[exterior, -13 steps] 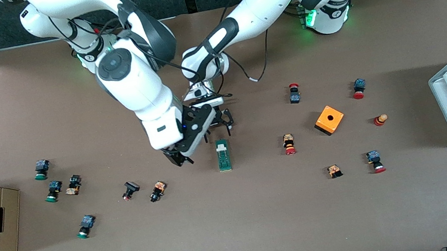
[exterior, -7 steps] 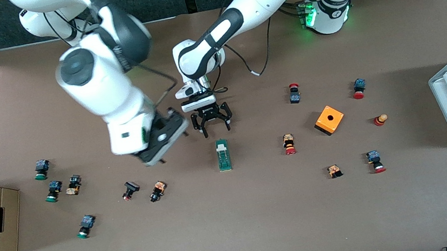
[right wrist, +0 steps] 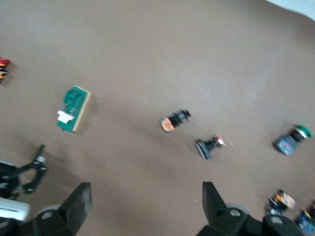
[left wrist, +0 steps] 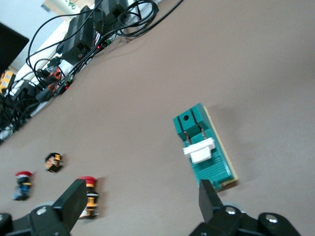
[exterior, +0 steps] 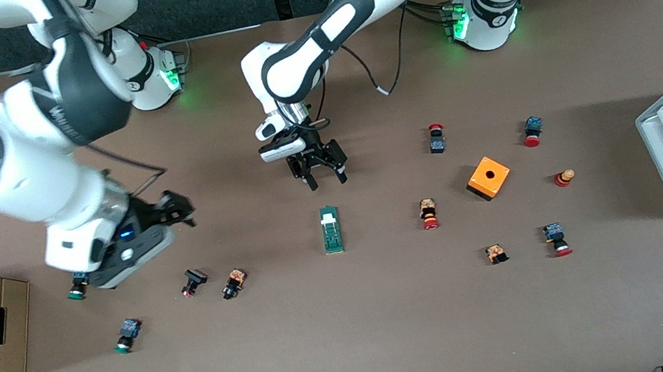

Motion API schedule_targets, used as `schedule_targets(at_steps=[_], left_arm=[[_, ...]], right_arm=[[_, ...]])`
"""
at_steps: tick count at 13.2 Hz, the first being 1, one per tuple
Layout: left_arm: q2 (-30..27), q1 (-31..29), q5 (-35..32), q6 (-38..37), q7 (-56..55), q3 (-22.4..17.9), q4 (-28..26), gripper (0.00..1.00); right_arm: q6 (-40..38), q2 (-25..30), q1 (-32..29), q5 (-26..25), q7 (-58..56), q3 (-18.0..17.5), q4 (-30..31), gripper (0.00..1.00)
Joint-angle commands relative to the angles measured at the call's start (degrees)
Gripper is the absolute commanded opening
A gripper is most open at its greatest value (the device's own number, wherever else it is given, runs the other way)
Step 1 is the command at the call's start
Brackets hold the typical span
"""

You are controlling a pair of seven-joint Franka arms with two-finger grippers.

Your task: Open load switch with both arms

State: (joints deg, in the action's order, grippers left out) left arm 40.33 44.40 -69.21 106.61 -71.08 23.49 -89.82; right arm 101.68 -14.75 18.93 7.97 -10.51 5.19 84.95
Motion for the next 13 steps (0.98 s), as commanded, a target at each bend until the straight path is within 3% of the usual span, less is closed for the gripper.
schedule_targets(at_steps=[1,7,13], left_arm=[[-5.33,-2.12,6.09,-0.52,15.39,-0.29,-0.98,1.0],[-13.51,-10.46,23.92,-0.43,42.57,-0.29,-0.54,1.0],[-17.82,-24.68,47.72,-0.35,59.97,-0.2,4.02,1.0]], right_arm=[[-4.62,1.3,-3.89,-0.4,0.66,-0.18,0.04,1.0],[-10.18,3.5,-4.77,-6.47,0.57,4.03,-0.05,1.0],[-10.18,3.76,-7.85,-5.6,-0.13,12.11,-0.22,1.0]])
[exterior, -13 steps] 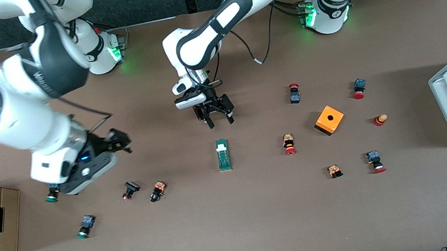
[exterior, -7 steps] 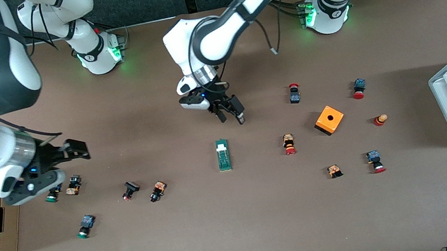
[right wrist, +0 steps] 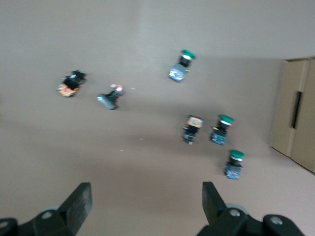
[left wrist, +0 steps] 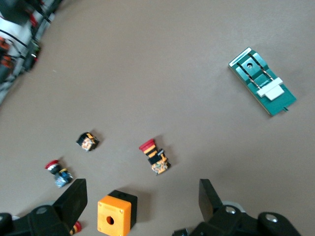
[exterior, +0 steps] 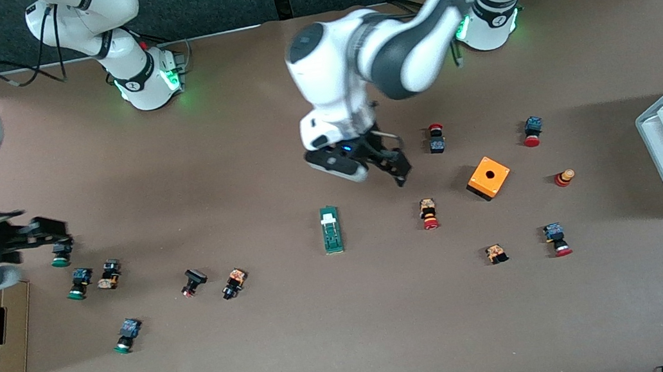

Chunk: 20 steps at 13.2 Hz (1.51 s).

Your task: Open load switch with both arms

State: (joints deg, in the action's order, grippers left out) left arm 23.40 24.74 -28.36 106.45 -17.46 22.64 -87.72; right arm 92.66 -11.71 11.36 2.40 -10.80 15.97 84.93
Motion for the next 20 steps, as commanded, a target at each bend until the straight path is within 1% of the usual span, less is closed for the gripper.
schedule_targets(at_steps=[1,2,3,6,8,9,10,11,13,14,15,16,18,20], left_arm=[[-1.33,-8.19,12.31,-0.28,8.65,0.65,3.07,1.0],[-2.12,-10.65,17.15,-0.37,8.85,0.48,3.69,1.0],[-3.0,-13.11,20.15,-0.72,8.76,0.3,3.7,1.0],[-5.98,-21.64,26.67,-6.24,8.67,0.3,4.05,1.0],[-8.97,-27.09,26.69,-12.29,8.85,0.3,4.75,1.0],[-10.64,-28.07,26.25,-14.58,8.94,0.13,4.92,1.0],[-11.7,-28.95,26.16,-16.35,8.76,-1.01,4.93,1.0],[-11.88,-29.92,26.33,-17.41,8.41,-2.41,5.01,1.0],[-12.58,-31.15,26.34,-18.91,8.84,-4.44,5.8,1.0],[-13.54,-31.16,26.25,-20.74,8.67,-5.05,5.81,1.0],[-13.99,-31.24,26.16,-22.59,8.67,-5.67,5.89,1.0],[-14.08,-31.16,26.25,-23.04,8.5,-6.63,5.89,1.0],[-14.08,-31.16,26.25,-22.96,8.5,-7.08,5.89,1.0],[-13.99,-31.16,26.25,-22.17,8.41,-7.25,5.98,1.0]], right_arm=[[-1.17,1.51,-0.72,0.58,0.08,2.04,-0.12,1.0],[-1.17,1.95,-0.63,0.15,0.17,2.04,-0.11,1.0],[-1.08,1.87,-0.72,0.32,0.17,2.04,-0.11,1.0],[-0.64,1.26,-0.46,0.68,0.69,1.87,-0.11,1.0],[-0.73,0.64,-0.19,-0.37,0.61,1.69,-0.11,1.0],[-0.46,0.55,-0.63,-0.47,0.78,1.17,-0.03,1.0],[-0.2,1.16,-1.59,-0.29,1.04,0.03,0.23,1.0],[0.76,2.12,-5.6,-0.12,2.44,-3.2,0.67,1.0],[0.86,3.36,-16.31,-0.38,5.43,-14.25,1.98,1.0],[0.94,3.54,-18.1,-0.47,5.96,-16.48,2.26,1.0],[1.03,3.63,-17.86,-0.55,6.49,-16.5,2.26,1.0],[1.03,4.58,-17.77,-0.55,7.71,-16.5,2.26,1.0],[0.59,6.61,-17.86,-0.29,9.04,-16.59,2.52,1.0],[1.64,9.32,-16.47,-0.03,9.31,-16.33,6.01,1.0]])
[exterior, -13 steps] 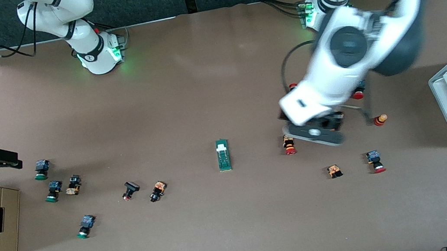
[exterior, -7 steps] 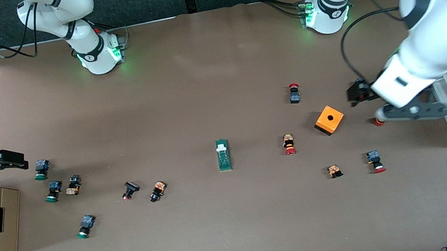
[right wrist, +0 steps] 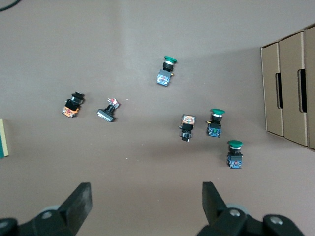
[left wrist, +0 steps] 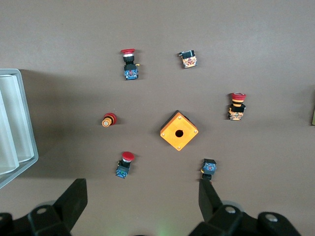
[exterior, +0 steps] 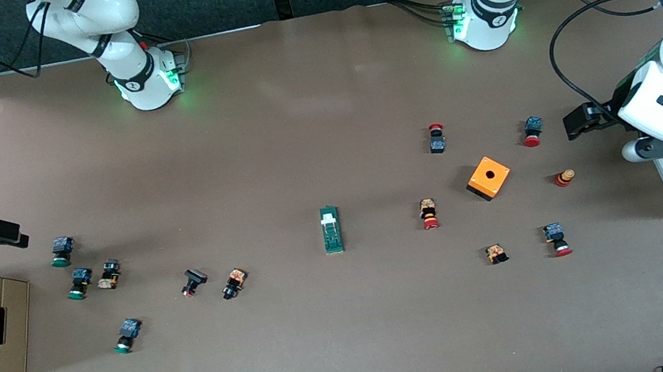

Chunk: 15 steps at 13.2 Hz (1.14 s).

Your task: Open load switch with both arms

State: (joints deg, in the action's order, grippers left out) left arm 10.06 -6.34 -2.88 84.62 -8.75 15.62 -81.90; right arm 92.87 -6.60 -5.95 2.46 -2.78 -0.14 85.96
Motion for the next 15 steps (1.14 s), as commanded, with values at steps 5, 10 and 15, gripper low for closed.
schedule_targets(at_steps=[5,10,15], left_arm=[[-11.18,4.9,1.73,11.86,0.32,-9.35,-13.96,1.0],[-10.94,6.51,1.83,12.24,0.4,-11.67,-13.38,1.0],[-10.15,6.86,1.65,10.3,0.4,-11.58,-12.32,1.0]], right_arm=[[3.37,5.54,2.08,-0.36,1.29,-0.04,7.29,1.0],[1.97,4.84,1.38,0.26,1.11,-0.04,5.36,1.0],[0.65,4.49,1.82,-0.62,0.94,-0.12,5.27,1.0]])
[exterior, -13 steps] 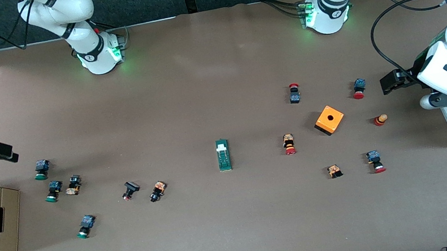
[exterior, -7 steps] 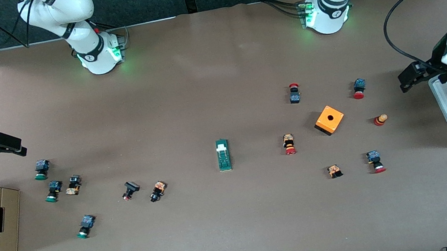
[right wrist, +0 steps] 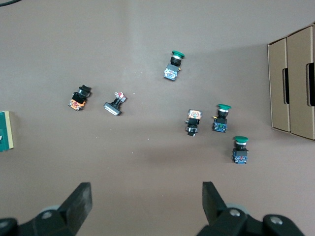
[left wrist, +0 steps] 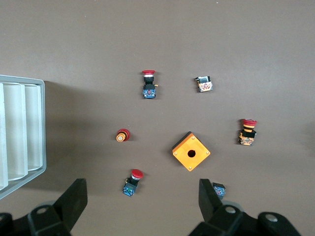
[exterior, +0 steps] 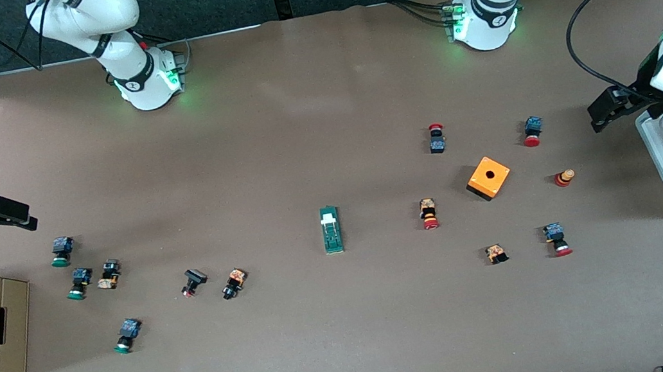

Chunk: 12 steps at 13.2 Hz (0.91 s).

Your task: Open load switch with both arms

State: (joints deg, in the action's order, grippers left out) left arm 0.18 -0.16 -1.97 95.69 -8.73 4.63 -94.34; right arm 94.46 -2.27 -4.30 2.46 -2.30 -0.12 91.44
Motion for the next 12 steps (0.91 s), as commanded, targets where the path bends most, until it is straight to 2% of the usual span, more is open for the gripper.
schedule_targets(at_steps=[1,12], left_arm=[[-0.45,0.77,0.74,-0.85,0.47,-0.42,0.12,1.0],[-0.01,0.77,0.04,-1.47,0.56,0.64,1.44,1.0]], right_arm=[[-0.94,0.08,-0.09,-0.62,0.46,-0.14,-0.21,1.0],[-1.12,0.08,-0.18,-0.36,0.02,-0.23,-0.21,1.0]])
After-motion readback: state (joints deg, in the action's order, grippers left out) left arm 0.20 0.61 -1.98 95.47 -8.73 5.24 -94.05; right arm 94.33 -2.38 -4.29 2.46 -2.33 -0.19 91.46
